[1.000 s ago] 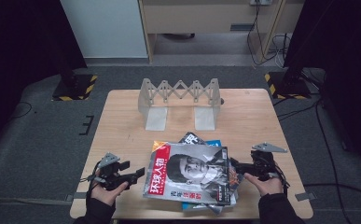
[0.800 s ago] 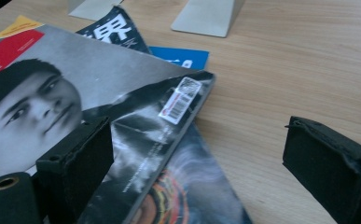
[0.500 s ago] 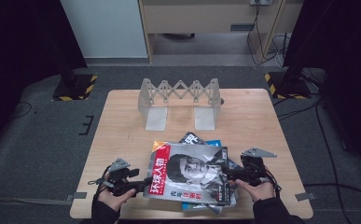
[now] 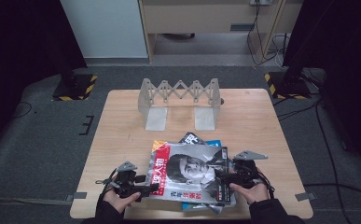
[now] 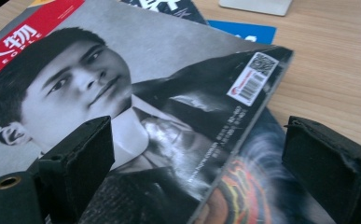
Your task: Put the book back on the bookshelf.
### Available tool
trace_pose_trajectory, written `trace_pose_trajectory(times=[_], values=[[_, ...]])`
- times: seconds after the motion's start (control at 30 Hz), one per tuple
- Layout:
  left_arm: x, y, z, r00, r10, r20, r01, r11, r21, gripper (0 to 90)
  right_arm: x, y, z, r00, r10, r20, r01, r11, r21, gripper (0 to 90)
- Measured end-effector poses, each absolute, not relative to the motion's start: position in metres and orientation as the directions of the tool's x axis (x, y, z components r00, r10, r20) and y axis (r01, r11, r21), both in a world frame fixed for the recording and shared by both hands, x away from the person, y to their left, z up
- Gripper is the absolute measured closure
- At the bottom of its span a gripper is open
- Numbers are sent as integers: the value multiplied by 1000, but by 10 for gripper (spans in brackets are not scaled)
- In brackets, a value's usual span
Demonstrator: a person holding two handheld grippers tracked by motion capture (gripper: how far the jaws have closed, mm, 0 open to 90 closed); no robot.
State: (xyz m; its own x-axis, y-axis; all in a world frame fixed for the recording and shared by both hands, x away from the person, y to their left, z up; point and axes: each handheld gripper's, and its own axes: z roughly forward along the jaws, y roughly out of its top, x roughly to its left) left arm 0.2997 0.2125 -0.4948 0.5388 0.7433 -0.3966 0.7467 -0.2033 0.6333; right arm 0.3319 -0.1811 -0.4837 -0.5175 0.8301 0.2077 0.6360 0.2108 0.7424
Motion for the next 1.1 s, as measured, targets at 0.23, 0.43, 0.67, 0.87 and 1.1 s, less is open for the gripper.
trace_pose_trajectory(times=[0.23, 0.43, 0.67, 0.87, 1.1], values=[[303, 206, -500, 542, 710, -449, 768, -201, 609, 234, 332, -178, -487, -527, 828, 195, 630, 226, 743, 95], [305, 205, -500, 543, 683, -488, 777, -188, 601, 275, 332, -176, -489, -536, 828, 165, 615, 249, 749, 96], [302, 213, -488, 555, 676, -484, 751, -157, 642, 412, 331, -175, -491, -538, 830, 149, 605, 257, 753, 94], [301, 213, -478, 564, 657, -500, 723, -100, 684, 423, 331, -175, -493, -540, 828, 149, 602, 257, 756, 86], [308, 208, -467, 568, 649, -506, 701, -58, 711, 448, 330, -174, -494, -541, 827, 152, 601, 254, 758, 71]])
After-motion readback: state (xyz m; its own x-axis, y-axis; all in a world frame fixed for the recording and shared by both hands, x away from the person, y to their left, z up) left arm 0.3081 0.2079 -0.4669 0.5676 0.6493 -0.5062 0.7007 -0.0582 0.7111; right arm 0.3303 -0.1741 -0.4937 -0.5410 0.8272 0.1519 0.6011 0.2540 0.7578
